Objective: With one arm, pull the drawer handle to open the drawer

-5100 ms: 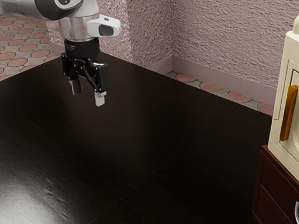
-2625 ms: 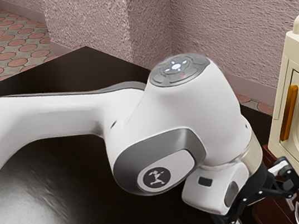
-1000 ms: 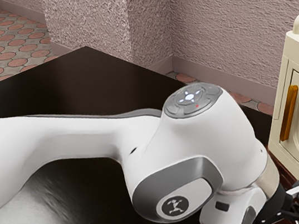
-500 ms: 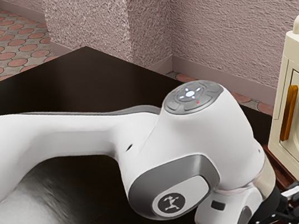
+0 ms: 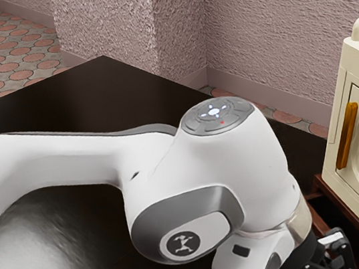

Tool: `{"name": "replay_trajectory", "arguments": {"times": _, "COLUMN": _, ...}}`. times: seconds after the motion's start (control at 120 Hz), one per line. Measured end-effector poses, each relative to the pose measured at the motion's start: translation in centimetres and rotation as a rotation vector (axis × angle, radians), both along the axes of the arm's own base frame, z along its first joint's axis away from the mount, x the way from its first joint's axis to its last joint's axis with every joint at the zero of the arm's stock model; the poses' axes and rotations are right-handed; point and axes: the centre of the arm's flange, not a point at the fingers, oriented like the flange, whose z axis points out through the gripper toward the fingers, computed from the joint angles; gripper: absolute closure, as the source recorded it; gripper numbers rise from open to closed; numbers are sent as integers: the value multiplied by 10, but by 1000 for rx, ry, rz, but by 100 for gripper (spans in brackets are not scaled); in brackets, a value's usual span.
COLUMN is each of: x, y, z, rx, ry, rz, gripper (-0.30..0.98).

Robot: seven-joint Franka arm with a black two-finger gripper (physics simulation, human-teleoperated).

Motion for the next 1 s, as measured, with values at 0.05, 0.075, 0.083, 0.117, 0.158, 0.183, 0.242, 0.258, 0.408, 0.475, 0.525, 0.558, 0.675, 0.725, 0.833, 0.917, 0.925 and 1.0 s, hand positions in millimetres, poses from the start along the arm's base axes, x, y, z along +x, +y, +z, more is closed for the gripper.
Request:
{"name": "replay_trajectory", "arguments": {"times": 0.05, "x": -4, "y": 2, "z": 1, "rx": 0, "ry": 2, "rz": 0, "gripper": 21}}
{"name": "replay_trajectory", "arguments": {"times": 0.075, "x": -6, "y": 3, "z": 2, "rx": 0, "ry": 3, "rz": 0, "gripper": 21}}
{"name": "replay_trajectory", "arguments": {"times": 0.083, "x": -6, "y": 4, "z": 2, "rx": 0, "ry": 3, "rz": 0, "gripper": 22}}
{"name": "replay_trajectory", "arguments": {"times": 0.117, "x": -9, "y": 5, "z": 2, "rx": 1, "ry": 5, "rz": 0, "gripper": 22}}
{"name": "replay_trajectory", "arguments": {"times": 0.158, "x": -12, "y": 7, "z": 1, "rx": 2, "ry": 8, "rz": 0, "gripper": 21}}
{"name": "replay_trajectory", "arguments": {"times": 0.183, "x": -13, "y": 8, "z": 1, "rx": 3, "ry": 9, "rz": 0, "gripper": 21}}
{"name": "replay_trajectory", "arguments": {"times": 0.242, "x": -16, "y": 12, "z": -1, "rx": 5, "ry": 13, "rz": 4, "gripper": 19}}
{"name": "replay_trajectory", "arguments": {"times": 0.258, "x": -16, "y": 13, "z": -1, "rx": 5, "ry": 14, "rz": 5, "gripper": 19}}
{"name": "replay_trajectory", "arguments": {"times": 0.408, "x": -22, "y": 22, "z": 3, "rx": 0, "ry": 12, "rz": 15, "gripper": 22}}
{"name": "replay_trajectory", "arguments": {"times": 0.475, "x": -24, "y": 23, "z": 3, "rx": -2, "ry": 11, "rz": 16, "gripper": 22}}
{"name": "replay_trajectory", "arguments": {"times": 0.525, "x": -27, "y": 22, "z": 3, "rx": -4, "ry": 10, "rz": 13, "gripper": 21}}
{"name": "replay_trajectory", "arguments": {"times": 0.558, "x": -29, "y": 21, "z": 3, "rx": -5, "ry": 10, "rz": 10, "gripper": 22}}
{"name": "replay_trajectory", "arguments": {"times": 0.675, "x": -35, "y": 20, "z": -4, "rx": -3, "ry": 18, "rz": 9, "gripper": 17}}
{"name": "replay_trajectory", "arguments": {"times": 0.725, "x": -38, "y": 20, "z": -5, "rx": -3, "ry": 20, "rz": 9, "gripper": 17}}
{"name": "replay_trajectory", "arguments": {"times": 0.833, "x": -45, "y": 22, "z": -6, "rx": -5, "ry": 23, "rz": 10, "gripper": 19}}
{"name": "replay_trajectory", "arguments": {"times": 0.917, "x": -50, "y": 25, "z": -7, "rx": -6, "ry": 25, "rz": 13, "gripper": 19}}
{"name": "replay_trajectory", "arguments": {"times": 0.925, "x": -51, "y": 26, "z": -7, "rx": -6, "ry": 25, "rz": 14, "gripper": 19}}
{"name": "replay_trajectory", "arguments": {"times": 1.0, "x": -54, "y": 29, "z": -6, "rx": -7, "ry": 26, "rz": 18, "gripper": 21}}
